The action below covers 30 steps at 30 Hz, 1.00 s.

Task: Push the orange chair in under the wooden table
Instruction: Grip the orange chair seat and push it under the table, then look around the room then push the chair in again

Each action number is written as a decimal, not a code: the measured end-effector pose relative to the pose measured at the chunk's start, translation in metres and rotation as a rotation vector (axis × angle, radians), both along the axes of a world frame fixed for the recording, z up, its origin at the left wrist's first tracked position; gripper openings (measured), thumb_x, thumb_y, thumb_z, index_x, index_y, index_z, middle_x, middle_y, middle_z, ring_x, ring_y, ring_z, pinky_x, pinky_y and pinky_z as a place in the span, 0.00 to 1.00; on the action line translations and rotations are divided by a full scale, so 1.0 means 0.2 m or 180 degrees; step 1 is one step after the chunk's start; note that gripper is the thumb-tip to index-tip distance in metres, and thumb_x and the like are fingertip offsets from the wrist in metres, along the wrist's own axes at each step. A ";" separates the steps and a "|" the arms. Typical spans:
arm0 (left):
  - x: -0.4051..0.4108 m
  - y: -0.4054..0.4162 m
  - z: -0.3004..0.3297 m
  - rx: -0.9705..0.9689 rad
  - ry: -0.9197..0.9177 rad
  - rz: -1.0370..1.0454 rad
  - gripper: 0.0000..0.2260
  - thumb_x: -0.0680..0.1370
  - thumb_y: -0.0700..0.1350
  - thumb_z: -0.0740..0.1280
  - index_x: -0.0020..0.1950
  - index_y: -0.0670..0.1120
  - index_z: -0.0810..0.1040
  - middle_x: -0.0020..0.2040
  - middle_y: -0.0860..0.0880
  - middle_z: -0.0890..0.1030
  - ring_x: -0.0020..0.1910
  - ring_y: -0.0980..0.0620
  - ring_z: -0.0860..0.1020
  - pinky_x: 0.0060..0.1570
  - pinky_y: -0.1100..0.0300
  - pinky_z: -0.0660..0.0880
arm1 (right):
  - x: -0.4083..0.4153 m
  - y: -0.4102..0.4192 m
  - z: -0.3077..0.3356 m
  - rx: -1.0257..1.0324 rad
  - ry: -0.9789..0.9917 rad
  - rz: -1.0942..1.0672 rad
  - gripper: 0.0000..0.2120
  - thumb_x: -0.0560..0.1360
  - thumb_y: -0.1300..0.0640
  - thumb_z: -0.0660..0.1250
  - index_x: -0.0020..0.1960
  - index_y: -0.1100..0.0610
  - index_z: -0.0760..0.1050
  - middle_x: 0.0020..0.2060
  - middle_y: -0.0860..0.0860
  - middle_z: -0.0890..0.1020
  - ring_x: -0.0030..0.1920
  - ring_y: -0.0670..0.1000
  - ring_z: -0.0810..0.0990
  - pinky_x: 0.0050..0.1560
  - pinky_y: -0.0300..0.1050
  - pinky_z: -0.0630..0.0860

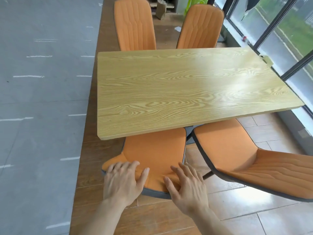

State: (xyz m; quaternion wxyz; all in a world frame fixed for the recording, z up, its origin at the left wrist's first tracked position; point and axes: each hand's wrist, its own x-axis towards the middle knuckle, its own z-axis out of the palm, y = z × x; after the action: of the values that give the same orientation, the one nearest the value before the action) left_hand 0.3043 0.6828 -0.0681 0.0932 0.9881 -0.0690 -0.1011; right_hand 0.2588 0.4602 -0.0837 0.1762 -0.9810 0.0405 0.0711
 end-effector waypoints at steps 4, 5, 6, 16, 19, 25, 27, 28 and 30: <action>0.17 0.23 0.09 -0.0351 -0.0021 -0.0322 0.34 0.79 0.72 0.42 0.76 0.55 0.68 0.70 0.56 0.76 0.69 0.53 0.73 0.74 0.53 0.63 | 0.20 0.14 0.19 -0.0102 -0.0073 0.0215 0.38 0.75 0.22 0.45 0.77 0.40 0.63 0.80 0.47 0.61 0.81 0.48 0.52 0.80 0.55 0.51; 0.24 0.34 0.14 -0.0409 -0.0153 -0.0275 0.35 0.79 0.73 0.43 0.76 0.55 0.68 0.71 0.56 0.75 0.70 0.53 0.72 0.76 0.52 0.61 | 0.28 0.23 0.25 -0.0121 -0.0137 0.0233 0.39 0.75 0.22 0.44 0.79 0.40 0.61 0.81 0.47 0.58 0.82 0.48 0.49 0.81 0.55 0.49; 0.32 0.45 0.18 -0.0426 -0.0298 -0.0212 0.35 0.79 0.73 0.43 0.76 0.54 0.68 0.72 0.55 0.75 0.72 0.52 0.71 0.77 0.51 0.59 | 0.36 0.33 0.32 -0.0136 -0.0217 0.0247 0.39 0.75 0.22 0.44 0.79 0.40 0.59 0.82 0.46 0.55 0.82 0.48 0.47 0.81 0.56 0.48; 0.99 1.73 0.80 -0.0265 -0.1285 0.0629 0.36 0.78 0.71 0.42 0.79 0.53 0.64 0.78 0.48 0.68 0.78 0.45 0.63 0.79 0.44 0.51 | 1.25 1.66 0.85 -0.0135 -0.0672 0.0903 0.41 0.74 0.21 0.41 0.82 0.39 0.45 0.83 0.47 0.44 0.82 0.50 0.38 0.81 0.58 0.39; 1.20 2.05 0.92 -0.0271 -0.1510 0.0799 0.35 0.78 0.70 0.45 0.78 0.52 0.66 0.77 0.46 0.70 0.77 0.43 0.65 0.78 0.42 0.52 | 1.54 2.01 0.97 -0.0033 -0.0883 0.1053 0.42 0.73 0.20 0.41 0.81 0.38 0.44 0.83 0.48 0.44 0.81 0.50 0.37 0.81 0.59 0.38; 1.72 2.55 1.00 -0.0144 -0.1746 0.1059 0.35 0.78 0.70 0.45 0.80 0.54 0.61 0.80 0.47 0.64 0.80 0.44 0.60 0.79 0.41 0.49 | 2.18 2.53 1.11 0.0015 -0.1152 0.1340 0.42 0.73 0.20 0.41 0.81 0.39 0.42 0.82 0.48 0.41 0.81 0.50 0.35 0.80 0.61 0.38; 1.98 2.72 1.04 -0.0090 -0.1810 0.1083 0.36 0.78 0.71 0.42 0.80 0.54 0.61 0.80 0.47 0.64 0.80 0.44 0.59 0.79 0.41 0.49 | 2.46 2.70 1.15 0.0059 -0.1232 0.1399 0.42 0.73 0.20 0.42 0.81 0.39 0.42 0.82 0.48 0.41 0.81 0.50 0.35 0.80 0.60 0.36; 2.12 2.81 1.06 -0.0048 -0.1825 0.1105 0.37 0.78 0.71 0.42 0.80 0.54 0.61 0.80 0.47 0.64 0.80 0.44 0.59 0.79 0.41 0.49 | 2.62 2.79 1.17 0.0076 -0.1255 0.1432 0.42 0.73 0.20 0.42 0.81 0.39 0.42 0.82 0.48 0.41 0.81 0.50 0.35 0.80 0.60 0.36; 2.39 2.97 1.10 0.0013 -0.1868 0.1170 0.37 0.78 0.71 0.41 0.80 0.54 0.61 0.80 0.48 0.65 0.80 0.44 0.60 0.79 0.40 0.50 | 2.93 2.96 1.21 0.0131 -0.1264 0.1433 0.43 0.73 0.20 0.41 0.81 0.39 0.43 0.83 0.48 0.41 0.81 0.51 0.35 0.80 0.60 0.36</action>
State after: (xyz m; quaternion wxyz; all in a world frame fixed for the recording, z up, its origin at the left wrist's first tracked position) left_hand 0.7825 1.2764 0.1518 0.0841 0.9712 0.0865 0.2057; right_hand 0.8453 1.0521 0.1589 0.1803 -0.9562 -0.2147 -0.0840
